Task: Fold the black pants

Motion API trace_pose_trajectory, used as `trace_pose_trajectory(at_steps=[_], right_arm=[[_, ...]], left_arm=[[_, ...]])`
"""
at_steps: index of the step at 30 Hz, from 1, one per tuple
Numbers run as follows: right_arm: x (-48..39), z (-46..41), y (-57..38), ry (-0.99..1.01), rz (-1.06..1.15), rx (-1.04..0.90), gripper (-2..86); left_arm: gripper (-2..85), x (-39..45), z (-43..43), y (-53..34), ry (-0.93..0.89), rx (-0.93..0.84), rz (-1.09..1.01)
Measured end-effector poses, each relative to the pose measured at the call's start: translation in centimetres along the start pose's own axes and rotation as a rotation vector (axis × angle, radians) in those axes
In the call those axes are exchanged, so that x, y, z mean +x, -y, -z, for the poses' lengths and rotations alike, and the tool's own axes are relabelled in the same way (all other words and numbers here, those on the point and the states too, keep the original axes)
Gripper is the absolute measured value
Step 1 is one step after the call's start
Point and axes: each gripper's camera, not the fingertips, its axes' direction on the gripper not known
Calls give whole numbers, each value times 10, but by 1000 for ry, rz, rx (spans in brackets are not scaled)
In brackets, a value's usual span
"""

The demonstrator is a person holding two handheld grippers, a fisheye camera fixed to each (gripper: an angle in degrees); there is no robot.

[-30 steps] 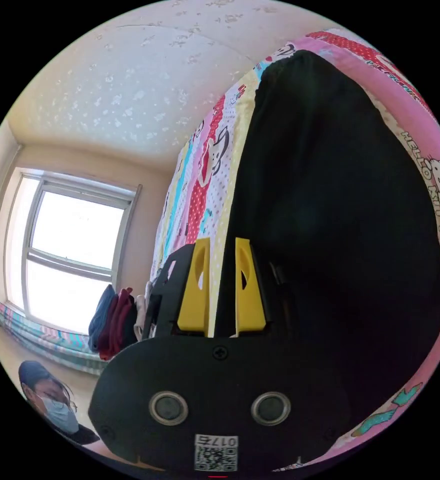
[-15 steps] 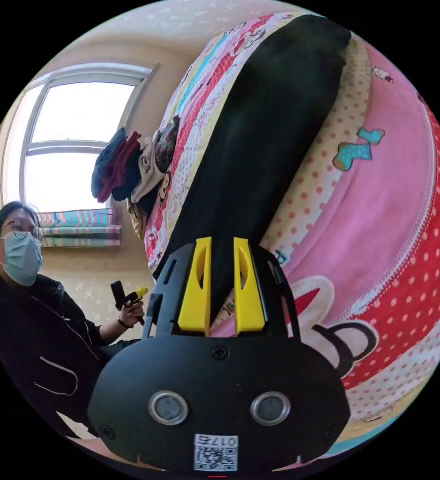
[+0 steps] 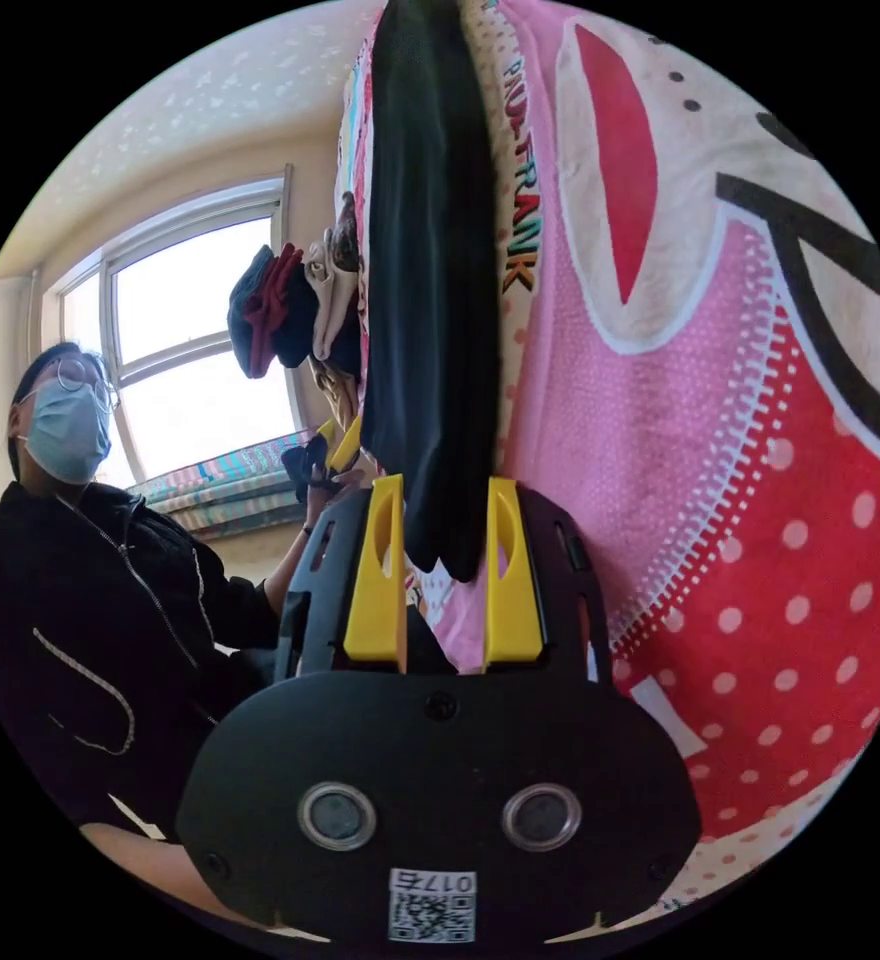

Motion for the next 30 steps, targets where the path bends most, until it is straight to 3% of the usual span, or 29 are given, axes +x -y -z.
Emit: trace_pose_trajectory(at_steps=[3,9,14,19,25,28,30], right_arm=[[3,-4,-11,-6,-17,32,118],[-37,12,-30,-248,79,180,114],[-30,-24,-25,-316,69,70,103],[-15,-33,-25,-337,-26,117,50],[-57,-4,-24,-328,70,180,34],[-45,-9,-19,-430,58,103,35],[-18,-18,-20,-419,13,42,38]], left_arm=[[110,-17,-26,4,-96,-131,67],[66,-13,-27,5,-88,-116,82],[65,-15,-29,0,-131,-73,130],[61,0,-33,8,-32,-112,80],[43,46,-22,27,-32,-163,-73],[42,52,-30,25,155,-194,-97],[43,30,-48,17,154,-270,-32]])
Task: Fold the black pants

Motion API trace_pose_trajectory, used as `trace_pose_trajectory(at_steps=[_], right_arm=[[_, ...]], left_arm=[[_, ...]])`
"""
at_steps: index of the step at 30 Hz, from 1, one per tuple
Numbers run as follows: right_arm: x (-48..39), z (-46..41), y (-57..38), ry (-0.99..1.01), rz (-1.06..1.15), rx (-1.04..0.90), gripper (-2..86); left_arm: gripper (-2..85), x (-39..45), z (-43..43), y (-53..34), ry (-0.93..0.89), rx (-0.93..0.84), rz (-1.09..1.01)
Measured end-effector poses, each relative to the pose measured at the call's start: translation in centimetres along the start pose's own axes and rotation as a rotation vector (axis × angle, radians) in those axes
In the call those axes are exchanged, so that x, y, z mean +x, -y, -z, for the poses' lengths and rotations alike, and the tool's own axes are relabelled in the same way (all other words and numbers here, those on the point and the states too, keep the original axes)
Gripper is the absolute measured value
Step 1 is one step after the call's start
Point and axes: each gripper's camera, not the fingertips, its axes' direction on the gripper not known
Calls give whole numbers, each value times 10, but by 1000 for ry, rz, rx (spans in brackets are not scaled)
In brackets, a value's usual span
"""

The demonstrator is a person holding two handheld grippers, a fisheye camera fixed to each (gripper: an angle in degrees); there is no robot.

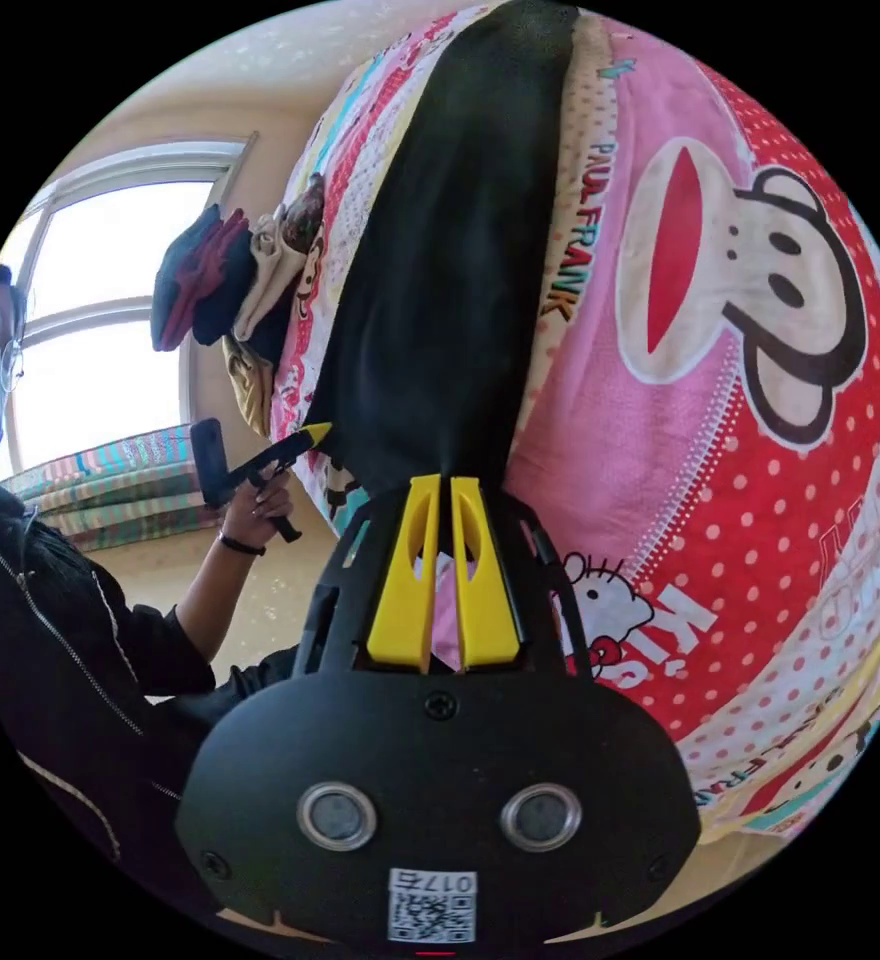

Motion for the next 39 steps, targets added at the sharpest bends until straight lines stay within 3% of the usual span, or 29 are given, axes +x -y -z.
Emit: trace_pose_trajectory(at_steps=[3,7,11,19,25,28,31,34,37,39], right_arm=[[31,-8,-14,55,-88,29,54],[56,1,-35,139,-146,96,105],[80,-10,-40,368,-145,59,133],[81,-41,-44,393,-120,78,132],[83,-55,-49,398,-188,82,76],[76,-43,-56,516,-223,139,53],[55,-23,-65,622,-264,199,39],[27,-8,-69,696,-266,229,32],[0,5,-69,760,-267,270,28],[-14,13,-70,779,-256,289,26]], left_arm=[[43,-28,3,-12,-187,79,122],[46,-40,15,-27,-195,115,152],[49,-36,30,-37,-176,126,124],[49,-29,61,-80,-231,315,148],[49,-54,79,-126,-286,468,308],[72,-65,76,-142,-443,498,390],[161,-53,67,-156,-570,556,460],[269,-32,41,-158,-656,477,554],[291,-18,16,-154,-764,490,600],[294,-22,1,-145,-972,599,682]])
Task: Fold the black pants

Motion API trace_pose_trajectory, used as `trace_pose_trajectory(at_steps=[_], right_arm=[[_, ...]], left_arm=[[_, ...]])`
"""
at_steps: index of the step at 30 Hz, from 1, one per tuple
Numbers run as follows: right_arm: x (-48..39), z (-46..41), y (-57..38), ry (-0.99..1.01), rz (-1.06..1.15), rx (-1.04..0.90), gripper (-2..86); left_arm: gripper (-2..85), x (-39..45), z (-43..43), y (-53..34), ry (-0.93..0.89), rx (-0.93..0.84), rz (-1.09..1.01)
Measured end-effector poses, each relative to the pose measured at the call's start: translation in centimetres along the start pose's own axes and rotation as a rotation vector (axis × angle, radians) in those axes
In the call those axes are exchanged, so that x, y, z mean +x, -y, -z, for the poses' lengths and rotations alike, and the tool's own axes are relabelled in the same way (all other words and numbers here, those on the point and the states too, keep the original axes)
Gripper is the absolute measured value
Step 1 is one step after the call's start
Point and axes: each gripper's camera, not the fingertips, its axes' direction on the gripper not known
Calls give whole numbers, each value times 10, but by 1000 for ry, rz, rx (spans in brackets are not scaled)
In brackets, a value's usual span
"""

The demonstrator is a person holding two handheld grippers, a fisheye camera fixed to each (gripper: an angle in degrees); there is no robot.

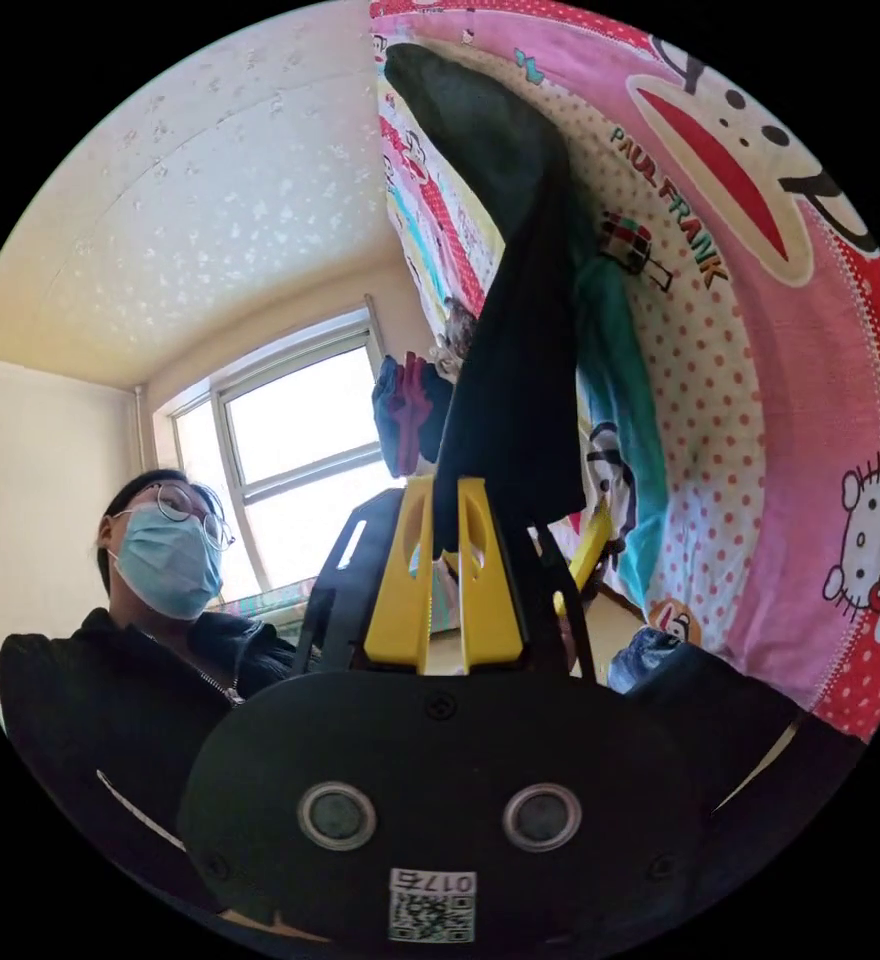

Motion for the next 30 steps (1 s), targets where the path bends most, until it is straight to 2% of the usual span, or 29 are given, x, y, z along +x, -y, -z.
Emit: trace_pose_trajectory(at_steps=[2,4,8,10,14,18,21,22,25,27,30], right_arm=[[-19,-1,-7,-3,37,2,24],[-32,1,-14,-27,57,4,23],[-61,12,-32,-60,94,24,20],[-74,17,-40,-42,111,32,20],[-121,24,-60,-35,157,-9,19],[-185,24,-101,-26,287,-121,21],[-184,21,-135,-188,267,-223,22],[-166,18,-144,-270,194,-254,23],[-128,14,-154,-353,80,-340,23],[-121,25,-155,-365,38,-273,26],[-126,37,-149,-303,37,-179,29]], left_arm=[[284,-2,-4,13,-119,81,23],[251,1,-10,31,-150,71,19],[45,20,-32,59,-225,-103,66],[29,45,-45,61,-248,-208,27],[22,162,-65,43,3,-329,-248],[26,294,-78,-27,178,-493,-597],[24,294,-59,-63,292,-497,-507],[23,286,-54,-67,329,-496,-466],[25,259,-30,-86,562,-470,-402],[24,242,-9,-85,699,-469,-367],[19,223,26,-79,699,-400,-251]])
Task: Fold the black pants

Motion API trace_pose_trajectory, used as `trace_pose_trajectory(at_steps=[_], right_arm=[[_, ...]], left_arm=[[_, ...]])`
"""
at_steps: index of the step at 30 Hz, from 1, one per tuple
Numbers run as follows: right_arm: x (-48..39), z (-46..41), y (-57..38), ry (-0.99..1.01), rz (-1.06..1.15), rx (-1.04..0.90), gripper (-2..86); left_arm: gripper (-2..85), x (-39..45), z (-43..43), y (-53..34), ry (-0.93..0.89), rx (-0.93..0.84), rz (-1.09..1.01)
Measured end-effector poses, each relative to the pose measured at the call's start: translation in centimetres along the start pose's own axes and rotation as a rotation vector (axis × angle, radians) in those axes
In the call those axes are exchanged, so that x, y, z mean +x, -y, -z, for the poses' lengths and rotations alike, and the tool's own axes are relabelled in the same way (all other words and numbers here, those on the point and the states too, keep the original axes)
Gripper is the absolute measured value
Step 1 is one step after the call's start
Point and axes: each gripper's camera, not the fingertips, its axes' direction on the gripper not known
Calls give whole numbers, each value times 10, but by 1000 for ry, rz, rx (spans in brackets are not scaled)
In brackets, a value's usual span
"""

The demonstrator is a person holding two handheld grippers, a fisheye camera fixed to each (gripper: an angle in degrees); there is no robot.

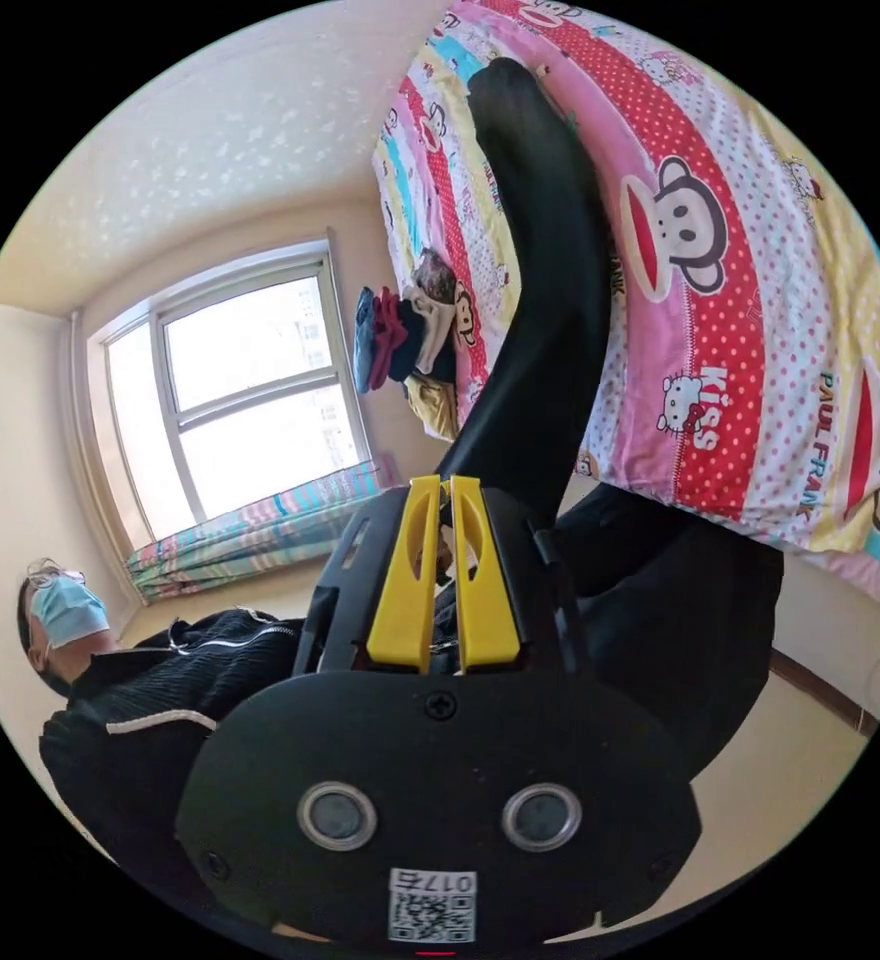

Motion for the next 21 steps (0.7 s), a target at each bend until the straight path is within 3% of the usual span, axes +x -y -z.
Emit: trace_pose_trajectory(at_steps=[7,12,21], right_arm=[[-58,-13,67,-159,91,14,42],[-111,-55,142,-289,233,-10,63],[-192,-213,324,-765,687,-210,87]], left_arm=[[5,-63,53,-23,-105,112,139],[3,-96,82,-37,-57,116,205],[5,-165,111,-55,-140,182,338]])
